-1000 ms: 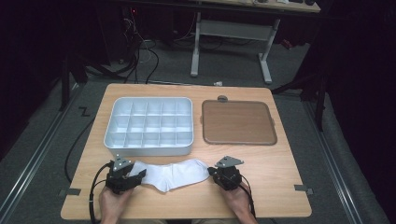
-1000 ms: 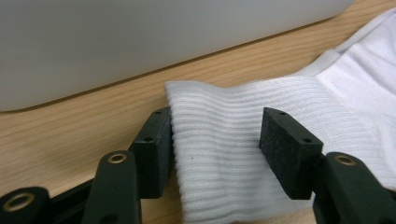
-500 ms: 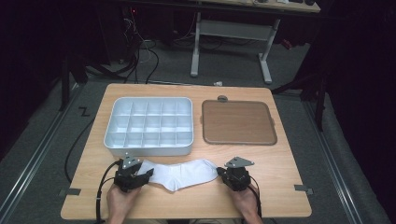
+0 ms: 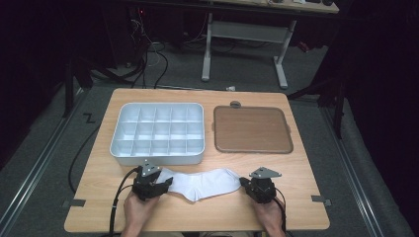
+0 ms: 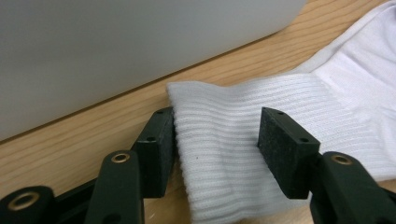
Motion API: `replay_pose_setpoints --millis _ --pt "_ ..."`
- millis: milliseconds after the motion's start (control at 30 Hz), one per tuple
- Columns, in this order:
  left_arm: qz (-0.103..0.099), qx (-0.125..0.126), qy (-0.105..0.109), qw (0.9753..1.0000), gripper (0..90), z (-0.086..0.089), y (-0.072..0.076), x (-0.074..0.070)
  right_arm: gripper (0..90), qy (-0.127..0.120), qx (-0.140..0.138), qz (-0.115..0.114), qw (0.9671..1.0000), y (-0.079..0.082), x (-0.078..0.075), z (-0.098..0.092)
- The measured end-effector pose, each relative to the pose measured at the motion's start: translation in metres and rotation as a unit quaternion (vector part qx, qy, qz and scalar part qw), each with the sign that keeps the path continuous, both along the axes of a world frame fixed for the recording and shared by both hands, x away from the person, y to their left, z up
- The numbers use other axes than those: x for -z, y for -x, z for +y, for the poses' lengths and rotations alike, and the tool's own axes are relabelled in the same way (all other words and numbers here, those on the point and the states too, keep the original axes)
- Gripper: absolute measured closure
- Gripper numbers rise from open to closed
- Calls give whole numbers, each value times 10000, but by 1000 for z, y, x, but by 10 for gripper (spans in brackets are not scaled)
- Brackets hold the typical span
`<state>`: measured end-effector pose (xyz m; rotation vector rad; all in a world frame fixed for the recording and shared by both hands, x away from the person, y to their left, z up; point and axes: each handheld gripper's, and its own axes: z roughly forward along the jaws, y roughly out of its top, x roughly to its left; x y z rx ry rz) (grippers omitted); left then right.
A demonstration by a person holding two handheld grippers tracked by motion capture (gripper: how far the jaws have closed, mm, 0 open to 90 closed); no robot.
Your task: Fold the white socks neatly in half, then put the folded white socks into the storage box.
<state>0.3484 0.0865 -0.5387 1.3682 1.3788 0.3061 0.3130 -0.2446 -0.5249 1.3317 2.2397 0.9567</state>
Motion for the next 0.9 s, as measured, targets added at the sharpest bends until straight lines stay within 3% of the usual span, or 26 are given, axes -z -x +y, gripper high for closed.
replay_pose_setpoints --millis 367,500,900 --pt "-32 8 39 10000 463 -7 -2 1 879 68 104 -46 9999 1 0 -9" --pt "25 45 -14 10000 460 -11 -5 -1 879 -25 207 -36 9998 2 1 -13" --pt "-97 115 -25 9999 448 -19 -11 2 859 217 212 -105 9995 1 0 -16"
